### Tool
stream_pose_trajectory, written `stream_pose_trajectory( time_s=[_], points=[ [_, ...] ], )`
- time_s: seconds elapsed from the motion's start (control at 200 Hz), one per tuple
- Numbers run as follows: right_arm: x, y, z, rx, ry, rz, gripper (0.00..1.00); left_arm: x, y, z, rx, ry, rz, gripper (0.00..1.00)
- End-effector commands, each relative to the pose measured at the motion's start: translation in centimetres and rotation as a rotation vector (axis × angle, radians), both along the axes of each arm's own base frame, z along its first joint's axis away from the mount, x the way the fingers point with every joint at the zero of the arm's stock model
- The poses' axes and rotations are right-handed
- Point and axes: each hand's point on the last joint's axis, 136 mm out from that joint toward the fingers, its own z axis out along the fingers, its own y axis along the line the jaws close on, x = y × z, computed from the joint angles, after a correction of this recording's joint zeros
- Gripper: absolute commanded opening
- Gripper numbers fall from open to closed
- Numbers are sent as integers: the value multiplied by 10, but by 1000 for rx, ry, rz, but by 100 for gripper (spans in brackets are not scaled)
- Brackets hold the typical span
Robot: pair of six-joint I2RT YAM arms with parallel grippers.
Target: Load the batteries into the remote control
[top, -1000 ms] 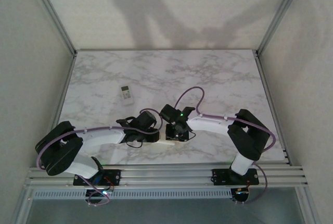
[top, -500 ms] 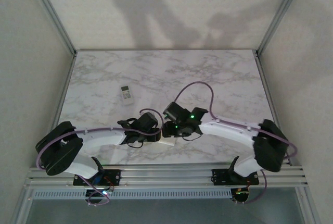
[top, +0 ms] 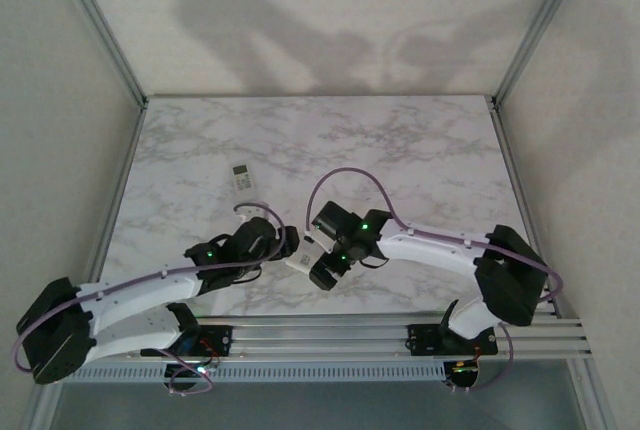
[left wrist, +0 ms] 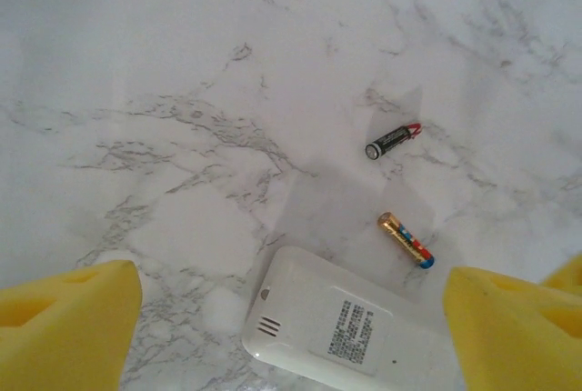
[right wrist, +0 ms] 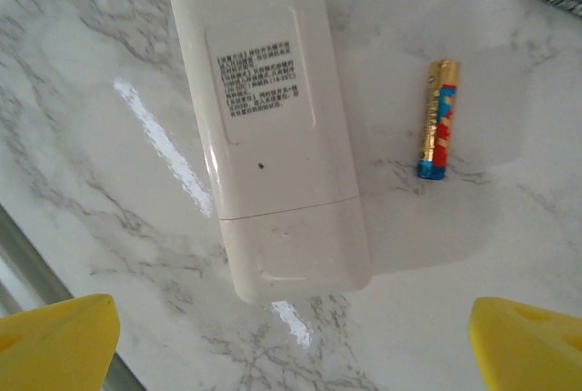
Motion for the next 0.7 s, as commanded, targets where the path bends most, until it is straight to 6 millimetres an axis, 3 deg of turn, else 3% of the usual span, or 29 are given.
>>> stream_pose_trajectory(
  time_s=[0.0, 0.19, 0.41, 0.586, 0.691],
  points=[
    [-2, 7, -18, -44, -7, 77, 99, -4, 21, -4, -17, 8, 85, 88],
    [-5, 14, -45, -148, -32, 105, 97, -8, 31, -3, -92, 24, 117, 90],
    [-16, 14, -57, -191, -11, 121, 78, -13, 37, -6, -181, 49, 128, 92],
    [-19, 28, -37, -100, -3, 125, 45, -14, 28, -1, -265, 86, 82, 92],
    [-17, 42, -11, 42, 2, 78, 43, -13, 13, 14, -380, 104, 33, 91]
  ],
)
